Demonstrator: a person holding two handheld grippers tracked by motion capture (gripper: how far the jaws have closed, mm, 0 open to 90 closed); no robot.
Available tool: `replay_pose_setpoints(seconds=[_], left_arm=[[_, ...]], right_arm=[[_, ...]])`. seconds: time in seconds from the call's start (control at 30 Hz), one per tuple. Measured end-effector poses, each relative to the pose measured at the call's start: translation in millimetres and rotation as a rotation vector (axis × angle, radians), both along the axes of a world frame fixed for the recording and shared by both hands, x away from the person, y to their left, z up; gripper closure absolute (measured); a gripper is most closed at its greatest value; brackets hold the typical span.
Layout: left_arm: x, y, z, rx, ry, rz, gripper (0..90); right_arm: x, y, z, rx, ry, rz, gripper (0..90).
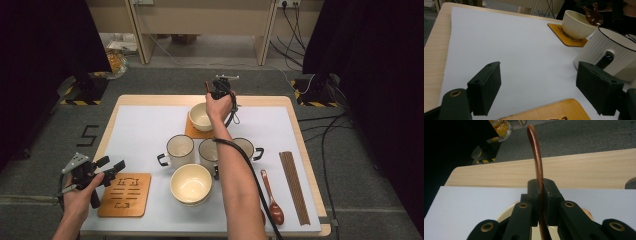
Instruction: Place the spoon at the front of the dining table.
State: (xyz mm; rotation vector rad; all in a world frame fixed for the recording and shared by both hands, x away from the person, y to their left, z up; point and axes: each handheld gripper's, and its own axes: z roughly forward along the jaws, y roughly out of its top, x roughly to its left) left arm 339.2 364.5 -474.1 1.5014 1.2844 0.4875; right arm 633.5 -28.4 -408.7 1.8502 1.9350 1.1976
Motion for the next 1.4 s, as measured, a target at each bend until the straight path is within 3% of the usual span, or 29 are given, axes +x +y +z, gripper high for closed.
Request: replay_pose_setpoints(seconds=[0.83, 1.4], left_arm=[[-0.1, -1.2, 0.0, -0.001, 0.000, -0.004, 19.6], [0.0, -1.3, -0.2, -0.001, 0.000, -0.005, 19.6]], right_arm=[[1.2, 0.1, -8.2, -0.015, -0.027, 0.008, 84.0], [2.7, -3.4, -10.7, -0.005, -0.004, -0.009, 84.3]])
